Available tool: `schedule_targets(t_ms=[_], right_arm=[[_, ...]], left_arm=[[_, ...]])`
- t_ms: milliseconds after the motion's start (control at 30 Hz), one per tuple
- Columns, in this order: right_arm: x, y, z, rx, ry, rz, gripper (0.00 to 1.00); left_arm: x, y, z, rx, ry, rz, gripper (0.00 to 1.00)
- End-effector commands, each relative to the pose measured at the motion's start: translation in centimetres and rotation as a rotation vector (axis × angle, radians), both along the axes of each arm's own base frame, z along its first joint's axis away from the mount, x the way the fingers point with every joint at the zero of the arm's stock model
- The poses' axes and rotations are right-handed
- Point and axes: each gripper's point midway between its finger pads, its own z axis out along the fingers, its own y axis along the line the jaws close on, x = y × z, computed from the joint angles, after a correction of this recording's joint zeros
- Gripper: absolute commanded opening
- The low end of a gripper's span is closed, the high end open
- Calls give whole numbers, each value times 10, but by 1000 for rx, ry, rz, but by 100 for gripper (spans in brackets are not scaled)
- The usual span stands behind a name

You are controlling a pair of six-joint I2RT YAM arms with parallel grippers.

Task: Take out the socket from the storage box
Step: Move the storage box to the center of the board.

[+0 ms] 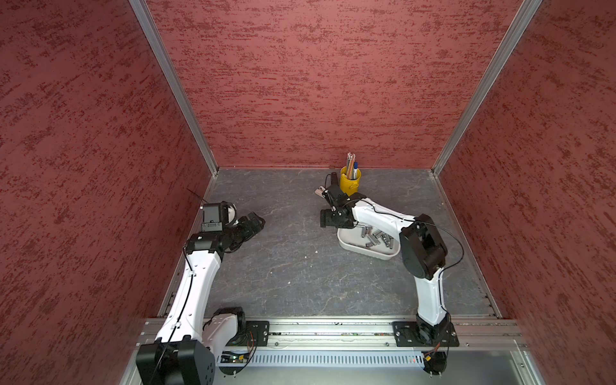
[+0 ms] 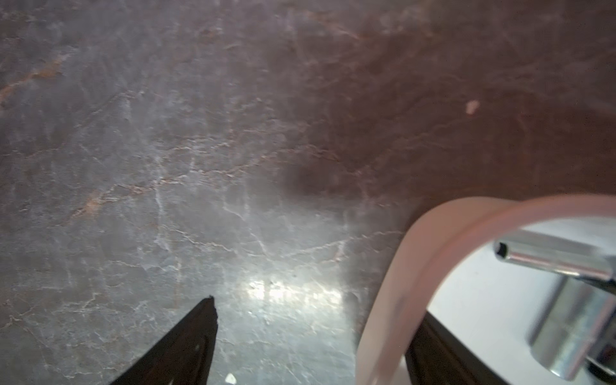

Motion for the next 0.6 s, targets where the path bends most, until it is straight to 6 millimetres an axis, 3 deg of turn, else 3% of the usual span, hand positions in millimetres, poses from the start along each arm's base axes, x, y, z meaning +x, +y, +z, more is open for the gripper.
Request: schedule_targets(t_ms=[0, 300, 567], right_arm=[[-2, 33, 8, 23, -12, 62, 87], [-12, 81, 7, 33, -8, 151, 86], [-27, 110, 4, 35, 5, 213, 86]], left_arm=[[-2, 0, -4, 5, 4, -15, 96], [-3, 0, -6, 10, 11, -16, 97], [-4, 3, -8, 21, 17, -7, 99]])
